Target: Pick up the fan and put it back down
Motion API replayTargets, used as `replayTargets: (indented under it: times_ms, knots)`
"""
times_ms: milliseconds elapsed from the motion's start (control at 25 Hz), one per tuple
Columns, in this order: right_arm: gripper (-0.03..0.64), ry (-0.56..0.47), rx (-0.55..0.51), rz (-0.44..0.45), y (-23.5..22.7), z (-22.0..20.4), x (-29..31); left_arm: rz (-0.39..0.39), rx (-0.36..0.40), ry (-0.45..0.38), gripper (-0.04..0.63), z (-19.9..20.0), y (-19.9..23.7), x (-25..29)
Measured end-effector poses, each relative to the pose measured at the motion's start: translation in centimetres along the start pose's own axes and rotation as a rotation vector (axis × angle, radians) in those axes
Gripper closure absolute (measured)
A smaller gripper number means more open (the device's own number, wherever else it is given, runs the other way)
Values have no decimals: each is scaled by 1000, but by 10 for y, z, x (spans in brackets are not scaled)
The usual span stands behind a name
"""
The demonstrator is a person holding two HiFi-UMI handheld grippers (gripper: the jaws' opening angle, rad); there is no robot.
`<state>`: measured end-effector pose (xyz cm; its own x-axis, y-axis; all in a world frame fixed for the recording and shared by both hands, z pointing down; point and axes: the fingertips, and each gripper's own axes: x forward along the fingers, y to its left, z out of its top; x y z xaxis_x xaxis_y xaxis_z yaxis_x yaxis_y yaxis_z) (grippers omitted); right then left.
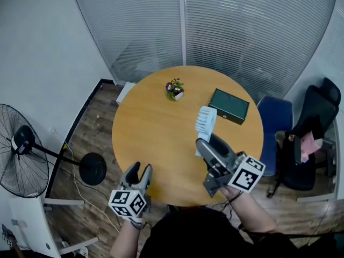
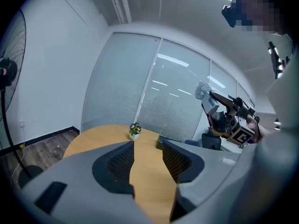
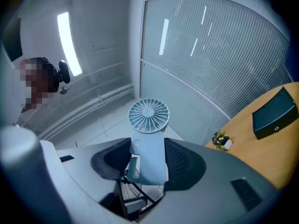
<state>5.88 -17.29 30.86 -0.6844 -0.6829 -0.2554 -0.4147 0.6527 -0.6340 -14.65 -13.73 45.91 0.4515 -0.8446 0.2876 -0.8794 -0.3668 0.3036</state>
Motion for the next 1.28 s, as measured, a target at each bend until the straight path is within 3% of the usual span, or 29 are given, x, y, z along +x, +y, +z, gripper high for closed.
replayTargets:
  times_ms: [440, 1280]
  knots:
    - [395, 55, 18, -13, -9, -24, 13, 57, -14, -35, 408, 13, 31, -7]
    - [395, 84, 49, 0, -25, -30, 32, 90, -38, 1, 408, 3, 48, 5]
